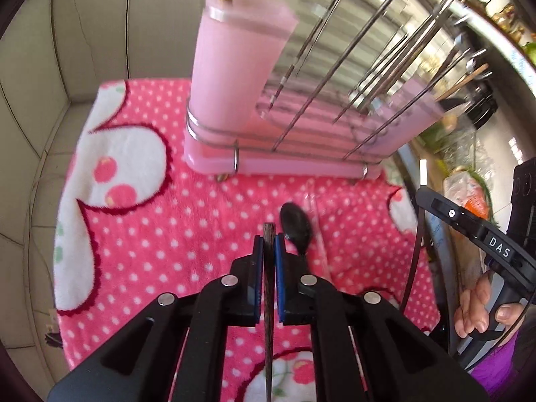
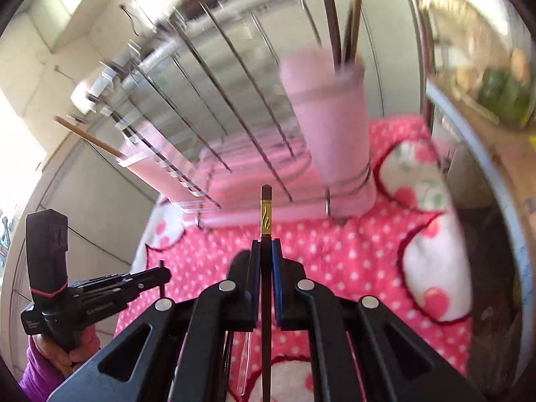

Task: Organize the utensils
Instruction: 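Lift both chopsticks and carry them over the pink cup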

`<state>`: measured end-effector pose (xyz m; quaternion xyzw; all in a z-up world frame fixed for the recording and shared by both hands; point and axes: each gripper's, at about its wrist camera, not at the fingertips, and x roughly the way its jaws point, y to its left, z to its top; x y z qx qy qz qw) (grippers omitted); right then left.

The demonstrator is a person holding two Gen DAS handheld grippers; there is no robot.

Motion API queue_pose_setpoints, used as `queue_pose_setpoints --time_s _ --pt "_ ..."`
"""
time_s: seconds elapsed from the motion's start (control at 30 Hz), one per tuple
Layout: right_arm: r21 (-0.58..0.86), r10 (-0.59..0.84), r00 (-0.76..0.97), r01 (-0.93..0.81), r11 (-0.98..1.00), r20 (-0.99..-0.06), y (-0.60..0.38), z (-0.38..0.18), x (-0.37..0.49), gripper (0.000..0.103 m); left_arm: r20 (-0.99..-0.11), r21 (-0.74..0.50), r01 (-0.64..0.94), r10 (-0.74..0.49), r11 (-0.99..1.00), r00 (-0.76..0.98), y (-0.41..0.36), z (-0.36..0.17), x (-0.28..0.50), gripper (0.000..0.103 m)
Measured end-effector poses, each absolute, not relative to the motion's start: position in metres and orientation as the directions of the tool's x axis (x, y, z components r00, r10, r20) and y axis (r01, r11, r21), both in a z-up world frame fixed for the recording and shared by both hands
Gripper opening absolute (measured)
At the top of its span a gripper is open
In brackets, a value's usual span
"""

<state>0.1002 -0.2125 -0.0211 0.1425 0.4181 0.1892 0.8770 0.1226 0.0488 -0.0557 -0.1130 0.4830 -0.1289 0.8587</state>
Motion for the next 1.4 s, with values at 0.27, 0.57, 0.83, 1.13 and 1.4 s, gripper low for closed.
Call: queue_pose_setpoints --time_s 0.27,0.57,0.83,1.13,1.4 --pt "0.396 0.437 0.742 -0.249 0.884 -0.508 -0.238 0.051 0.075 0.006 -0.617 -0.335 0.141 -0.330 0.932 0.714 0.065 0.027 0.097 0.006" --pt "0.338 0.373 0.887 -0.275 0.900 -0.271 -0.250 0.137 0.074 0.006 -0.408 -0.340 0.155 -0.294 0.928 0.864 0.075 0.119 0.101 0.006" --pt "0.271 0.265 0.962 -0.240 0.932 -0.062 -0.261 0.176 0.089 0.006 -0.282 -0.310 0.108 -0.199 0.945 0.939 0.074 0.162 0.114 0.006" --pt "0.240 0.197 0.980 -0.197 0.950 0.026 -0.262 0.172 0.129 0.006 -0.232 -0.312 0.085 -0.163 0.946 0.959 0.084 0.174 0.136 0.006" --pt "0.222 0.146 0.988 -0.154 0.963 0.049 -0.255 0.150 0.145 0.006 -0.203 -0.247 0.067 -0.119 0.967 0.972 0.077 0.169 0.148 0.006"
